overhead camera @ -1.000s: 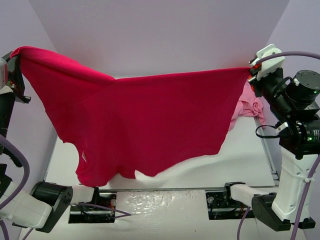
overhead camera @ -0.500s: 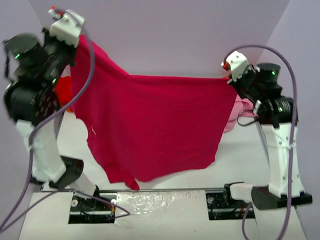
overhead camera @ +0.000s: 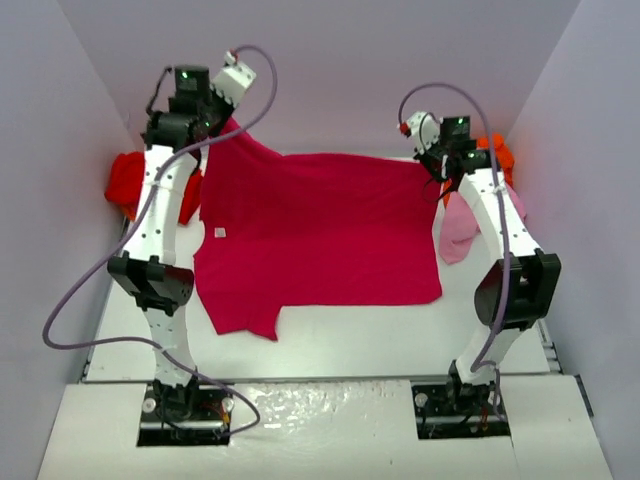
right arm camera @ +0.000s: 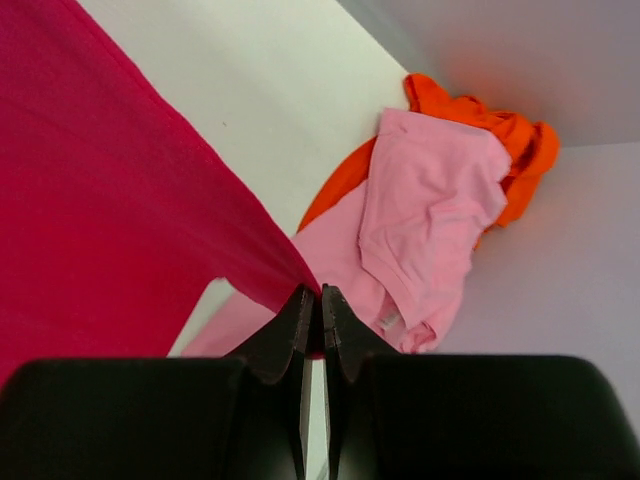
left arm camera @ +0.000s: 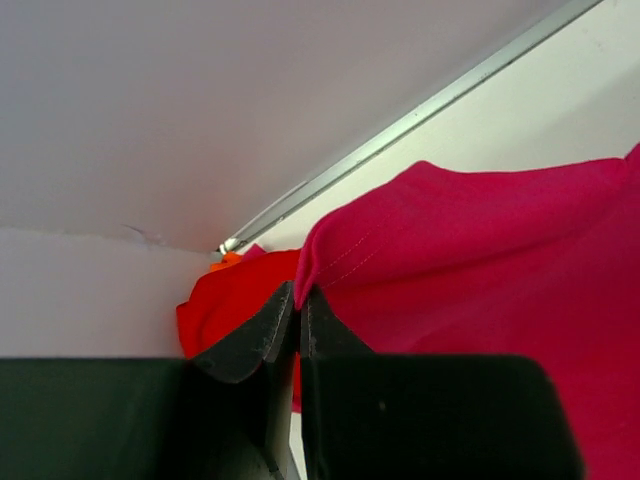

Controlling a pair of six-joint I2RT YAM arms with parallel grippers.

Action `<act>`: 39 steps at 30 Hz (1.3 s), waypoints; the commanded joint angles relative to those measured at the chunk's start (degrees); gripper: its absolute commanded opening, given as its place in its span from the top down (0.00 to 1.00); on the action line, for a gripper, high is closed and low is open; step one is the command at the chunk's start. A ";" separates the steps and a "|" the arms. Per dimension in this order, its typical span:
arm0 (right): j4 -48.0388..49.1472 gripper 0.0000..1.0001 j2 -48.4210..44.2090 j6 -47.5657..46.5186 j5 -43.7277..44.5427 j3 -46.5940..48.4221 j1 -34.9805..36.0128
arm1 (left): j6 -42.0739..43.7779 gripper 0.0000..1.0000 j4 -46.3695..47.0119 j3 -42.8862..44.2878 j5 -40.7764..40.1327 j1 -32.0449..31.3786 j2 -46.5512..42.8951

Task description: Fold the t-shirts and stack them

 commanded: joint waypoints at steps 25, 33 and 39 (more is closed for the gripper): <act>9.28 1.00 14.13 1.21 3.44 5.00 0.58 | 5.84 1.00 19.24 -18.05 -6.98 -0.04 1.93; 9.22 1.00 8.88 1.05 3.66 -2.30 1.88 | 5.63 1.00 18.01 -31.08 -4.39 -0.48 -8.06; 7.09 1.00 4.58 1.04 2.92 -9.90 4.34 | 5.66 1.00 17.83 -44.71 -2.41 -1.96 -14.04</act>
